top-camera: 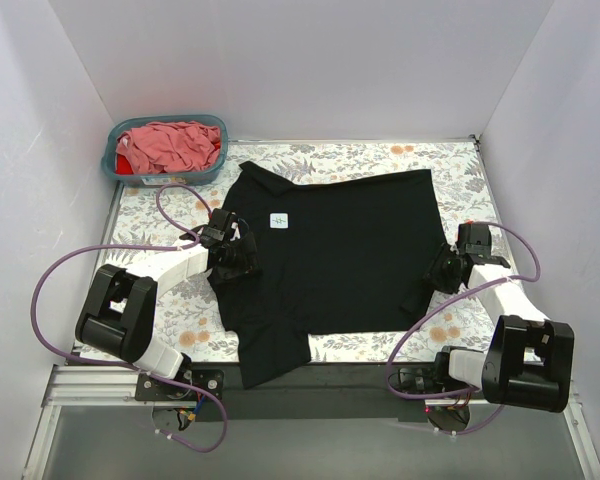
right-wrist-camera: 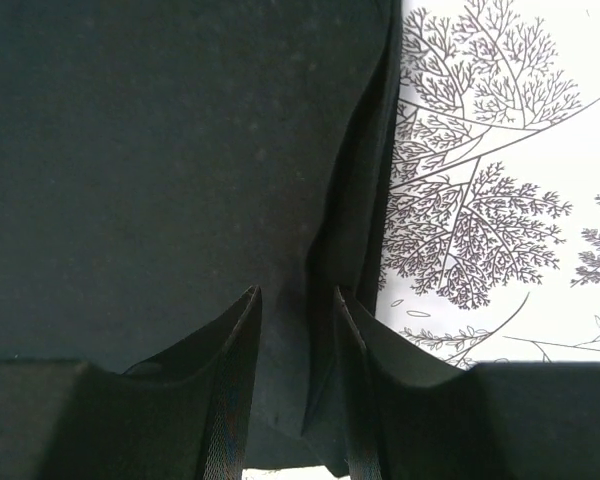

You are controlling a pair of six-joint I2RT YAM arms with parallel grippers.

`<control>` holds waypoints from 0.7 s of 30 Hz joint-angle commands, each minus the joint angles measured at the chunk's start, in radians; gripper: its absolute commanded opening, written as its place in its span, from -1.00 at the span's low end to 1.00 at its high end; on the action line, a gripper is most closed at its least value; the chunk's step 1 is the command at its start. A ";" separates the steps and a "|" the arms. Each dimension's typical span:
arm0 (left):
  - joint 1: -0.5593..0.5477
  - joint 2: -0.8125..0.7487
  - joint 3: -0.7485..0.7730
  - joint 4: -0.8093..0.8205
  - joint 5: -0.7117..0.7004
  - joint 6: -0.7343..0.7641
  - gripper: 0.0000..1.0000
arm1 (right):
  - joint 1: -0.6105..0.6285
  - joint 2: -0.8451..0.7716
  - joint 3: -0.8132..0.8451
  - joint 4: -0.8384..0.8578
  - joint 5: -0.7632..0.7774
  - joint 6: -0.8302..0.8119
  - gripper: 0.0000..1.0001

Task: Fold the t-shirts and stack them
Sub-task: Flatten the tshirt out

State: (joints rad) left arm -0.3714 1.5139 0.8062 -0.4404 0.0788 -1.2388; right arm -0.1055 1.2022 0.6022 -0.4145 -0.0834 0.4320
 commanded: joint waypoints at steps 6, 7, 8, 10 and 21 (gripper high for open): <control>0.000 0.032 -0.025 -0.015 -0.048 0.009 0.43 | -0.003 0.000 -0.035 0.033 0.042 0.027 -0.16; 0.000 0.034 -0.025 -0.015 -0.048 0.009 0.43 | -0.003 -0.006 -0.033 0.016 0.075 0.030 -0.16; 0.000 0.034 -0.025 -0.014 -0.048 0.009 0.43 | -0.003 -0.013 -0.033 0.011 0.079 0.033 -0.16; 0.000 0.035 -0.025 -0.015 -0.047 0.009 0.43 | -0.005 -0.042 -0.035 0.011 0.134 0.033 -0.16; 0.000 0.040 -0.022 -0.015 -0.045 0.012 0.43 | -0.005 0.010 -0.032 0.069 0.010 0.022 -0.07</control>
State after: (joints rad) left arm -0.3714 1.5150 0.8066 -0.4404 0.0788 -1.2385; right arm -0.1055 1.2034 0.5728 -0.3927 -0.0319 0.4477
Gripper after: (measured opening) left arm 0.716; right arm 0.468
